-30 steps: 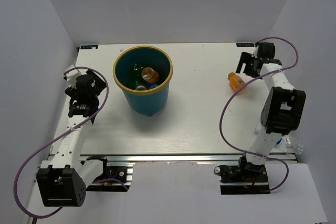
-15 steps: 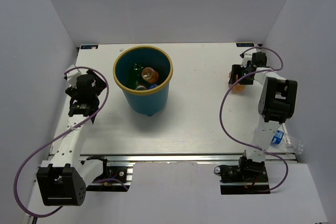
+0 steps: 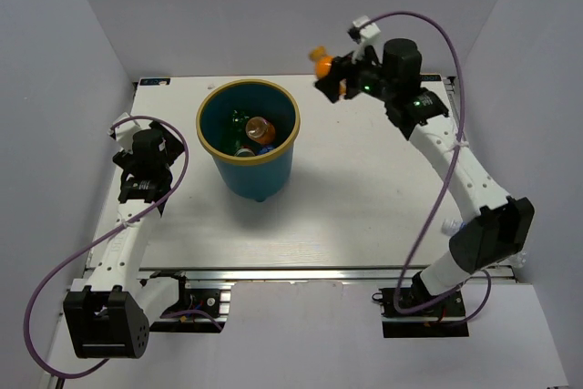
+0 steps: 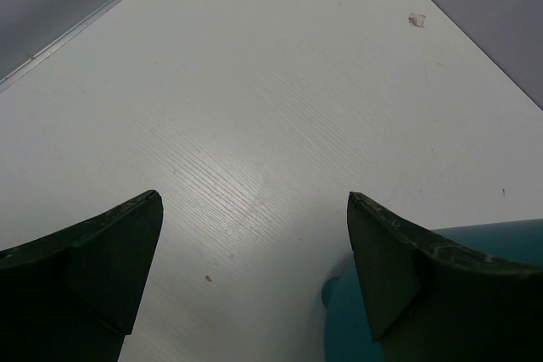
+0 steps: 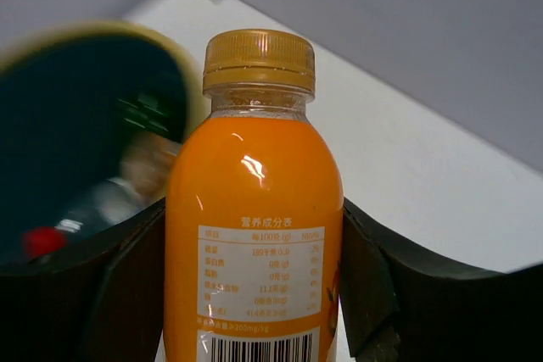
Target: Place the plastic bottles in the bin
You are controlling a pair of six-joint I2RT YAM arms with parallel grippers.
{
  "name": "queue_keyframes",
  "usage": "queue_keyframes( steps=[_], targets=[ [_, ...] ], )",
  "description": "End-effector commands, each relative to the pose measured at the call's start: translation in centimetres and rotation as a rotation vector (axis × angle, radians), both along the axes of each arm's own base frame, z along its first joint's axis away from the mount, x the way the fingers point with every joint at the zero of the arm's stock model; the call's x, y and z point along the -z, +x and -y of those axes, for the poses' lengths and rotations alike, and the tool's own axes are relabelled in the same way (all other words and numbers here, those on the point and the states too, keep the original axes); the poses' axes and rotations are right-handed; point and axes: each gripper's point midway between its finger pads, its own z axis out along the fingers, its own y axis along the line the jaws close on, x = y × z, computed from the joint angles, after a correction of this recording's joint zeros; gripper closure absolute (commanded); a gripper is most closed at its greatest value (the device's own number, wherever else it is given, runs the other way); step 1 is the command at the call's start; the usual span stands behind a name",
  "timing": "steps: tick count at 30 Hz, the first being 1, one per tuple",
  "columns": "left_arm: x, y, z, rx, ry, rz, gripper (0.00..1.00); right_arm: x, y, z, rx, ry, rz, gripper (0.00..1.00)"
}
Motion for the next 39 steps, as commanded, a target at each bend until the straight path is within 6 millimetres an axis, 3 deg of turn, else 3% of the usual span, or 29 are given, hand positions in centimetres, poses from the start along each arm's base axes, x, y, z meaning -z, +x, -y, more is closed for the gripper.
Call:
queue_keyframes(
  steps=[1,2,3,5,6,8,9,10,12,15,17,18,19,21,23,24,26,27,28,29,30,31,32,33,34,35,37,38,39],
  targets=[
    [-1.3,-0.3,-0.4,-0.023,0.002,0.036,0.02,-7.3,-3.8,-6.6,-0.125,0.179,0.075,0.53],
    [-1.2,-0.3,-0.3,-0.022,0.000,0.033,0.02,-7.3,-4.0,-8.3,-0.141,0.180,0.074,0.53],
    [-1.3,-0.3,-0.4,-0.026,0.002,0.035,0.02,-7.7,-5.6,-11.2,-0.199,0.185,0.087,0.52],
    [-1.4,-0.3,-0.7,-0.042,0.008,0.039,0.02,-7.6,-5.4,-14.2,-0.197,0.183,0.099,0.50],
    [-1.4,-0.4,-0.9,-0.054,0.014,0.036,0.02,-7.0,-6.5,-16.2,-0.224,0.160,0.081,0.47],
    [-1.5,-0.5,-1.0,-0.060,0.017,0.033,0.02,-7.2,-6.0,-18.8,-0.240,0.138,0.065,0.40],
    [-1.5,-0.5,-1.1,-0.065,0.019,0.033,0.02,-7.1,-6.4,-19.8,-0.258,0.127,0.050,0.31],
    [-1.7,-0.6,-1.2,-0.070,0.021,0.037,0.02,-6.0,-6.5,-20.0,-0.255,0.094,0.004,0.25],
    [-1.8,-0.7,-1.3,-0.075,0.020,0.045,0.02,-7.5,-6.2,-21.1,-0.257,0.096,0.020,0.11],
    [-1.8,-0.7,-1.2,-0.071,0.021,0.045,0.02,-8.5,-7.1,-21.5,-0.310,0.088,0.062,0.11],
    [-1.9,-0.7,-1.2,-0.068,0.020,0.045,0.02,-10.2,-7.6,-20.4,-0.299,0.091,0.112,0.11],
    [-1.8,-0.6,-1.2,-0.070,0.021,0.043,0.02,-9.4,-7.2,-19.7,-0.266,0.053,0.122,0.11],
    [-1.8,-0.7,-1.2,-0.070,0.021,0.042,0.02,-10.5,-7.6,-18.5,-0.235,0.051,0.143,0.11],
    [-1.6,-0.7,-1.2,-0.067,0.020,0.039,0.02,-9.9,-7.2,-16.1,-0.157,-0.042,0.166,0.11],
    [-1.5,-0.5,-1.0,-0.060,0.013,0.037,0.02,-9.8,-5.7,-10.2,0.105,-0.168,0.196,0.11],
    [-1.5,-0.5,-0.9,-0.054,0.011,0.039,0.02,-9.2,-4.6,-5.3,0.323,-0.263,0.185,0.11],
    [-1.4,-0.2,-0.6,-0.036,0.002,0.038,0.02,-7.9,-5.5,1.4,0.584,-0.289,0.111,0.11],
    [-1.3,-0.2,-0.5,-0.032,0.000,0.035,0.02,-5.7,-6.6,7.7,0.786,-0.379,0.010,0.11],
    [-1.4,-0.1,-0.5,-0.032,-0.003,0.038,0.02,-4.0,-8.4,10.4,0.933,-0.238,-0.093,0.11],
    [-1.3,0.0,-0.3,-0.025,-0.006,0.038,0.02,-2.1,-9.7,13.2,1.022,-0.221,-0.162,0.11],
    [-1.3,0.1,-0.3,-0.022,-0.008,0.037,0.02,-1.5,-11.7,17.3,1.125,-0.153,-0.205,0.11],
    [-1.3,0.2,-0.2,-0.021,-0.008,0.037,0.02,0.2,-12.5,18.8,1.171,-0.131,-0.236,0.11],
    [-1.3,0.2,-0.2,-0.019,-0.011,0.034,0.02,4.9,-14.0,22.0,1.274,-0.158,-0.326,0.11],
    [-1.2,0.4,0.0,-0.007,-0.018,0.035,0.02,6.6,-14.9,22.9,1.284,-0.119,-0.382,0.11],
    [-1.2,0.5,0.2,0.005,-0.019,0.036,0.02,7.0,-16.0,24.0,1.310,-0.062,-0.388,0.11],
    [-1.1,0.8,0.4,0.017,-0.025,0.042,0.02,9.7,-17.5,26.6,1.404,-0.057,-0.450,0.11],
    [-0.8,1.5,1.4,0.068,-0.047,0.050,0.02,10.4,-18.8,29.0,1.498,0.015,-0.436,0.11],
    [-0.6,1.7,1.6,0.079,-0.052,0.044,0.02,12.1,-20.6,31.3,1.613,0.050,-0.473,0.11],
    [-0.5,1.9,2.0,0.096,-0.059,0.048,0.02,12.8,-21.4,31.9,1.644,0.067,-0.489,0.11]
  ],
)
